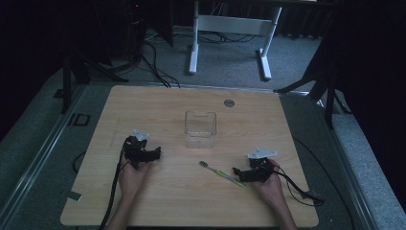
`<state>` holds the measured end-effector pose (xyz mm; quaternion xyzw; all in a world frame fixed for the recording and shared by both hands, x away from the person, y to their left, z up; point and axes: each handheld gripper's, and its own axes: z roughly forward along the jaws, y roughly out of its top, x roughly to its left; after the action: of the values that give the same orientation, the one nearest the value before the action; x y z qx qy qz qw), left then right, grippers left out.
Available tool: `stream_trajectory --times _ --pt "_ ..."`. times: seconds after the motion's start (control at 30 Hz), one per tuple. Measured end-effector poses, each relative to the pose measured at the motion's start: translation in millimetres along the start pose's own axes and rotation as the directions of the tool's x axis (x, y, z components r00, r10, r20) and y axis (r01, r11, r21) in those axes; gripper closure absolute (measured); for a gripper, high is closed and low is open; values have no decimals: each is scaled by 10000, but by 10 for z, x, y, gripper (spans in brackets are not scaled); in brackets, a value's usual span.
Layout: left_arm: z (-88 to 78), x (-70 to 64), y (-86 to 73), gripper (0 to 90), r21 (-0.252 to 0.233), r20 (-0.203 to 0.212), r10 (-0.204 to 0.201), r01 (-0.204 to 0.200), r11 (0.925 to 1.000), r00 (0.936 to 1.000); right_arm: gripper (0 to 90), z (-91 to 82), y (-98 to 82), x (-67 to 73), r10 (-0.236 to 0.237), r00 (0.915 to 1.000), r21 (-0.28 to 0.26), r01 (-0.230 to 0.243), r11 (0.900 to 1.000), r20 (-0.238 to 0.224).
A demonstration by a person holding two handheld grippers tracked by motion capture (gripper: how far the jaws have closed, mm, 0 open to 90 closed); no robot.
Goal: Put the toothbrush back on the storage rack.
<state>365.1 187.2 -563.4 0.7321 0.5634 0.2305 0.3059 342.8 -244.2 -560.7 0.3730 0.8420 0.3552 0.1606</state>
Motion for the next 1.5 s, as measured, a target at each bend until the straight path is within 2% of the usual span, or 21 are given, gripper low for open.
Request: stream_trajectory --times 0.2,0.23,0.27,0.37,0.4,0.53,0.63,0.73,0.8,0.93,1.2,1.5 --pt "0 0 0 140 -3 -3 5 -5 10000 10000 134 -10 -9 -7 6 10000 10 -6 10000 19" --pt "0 -1 0 140 -2 -2 -1 1 10000 10000 208 -34 -8 -13 162 9997 44 -163 9999 189" --pt "0 -1 0 140 -2 -2 -1 1 10000 10000 233 -46 -8 -16 146 9996 30 -146 9999 249" --pt "-1 -4 -1 140 -5 -37 -24 24 10000 10000 243 -67 -4 -7 111 9991 34 -113 9999 417" --pt "-4 -10 -4 140 0 -58 -64 64 10000 10000 308 -94 9 2 7 9965 198 -24 9998 833" --pt "-7 -15 -6 140 2 -70 -78 78 10000 9999 322 -125 31 23 -140 9956 197 122 9997 928" --pt "-7 -16 -7 140 -4 -72 -81 81 10000 9999 342 -162 59 48 -193 9960 155 180 9997 872" --pt "-9 -19 -8 140 -10 -87 -103 103 9999 9999 391 -220 108 56 -271 9982 10 271 9996 539" --pt "-9 -19 -9 140 -9 -88 -104 104 9999 9999 392 -257 140 63 -258 9990 -90 262 9996 359" --pt "-9 -19 -9 140 -10 -87 -103 103 9999 9999 415 -312 194 99 -565 9982 -143 568 9983 196" --pt "-10 -22 -10 140 -13 -96 -115 115 9999 9999 417 -398 287 159 -793 9968 -341 791 9963 -31" --pt "-10 -22 -10 140 -13 -92 -119 119 9999 9999 414 -497 391 208 -1174 9931 -430 1172 9922 -15"
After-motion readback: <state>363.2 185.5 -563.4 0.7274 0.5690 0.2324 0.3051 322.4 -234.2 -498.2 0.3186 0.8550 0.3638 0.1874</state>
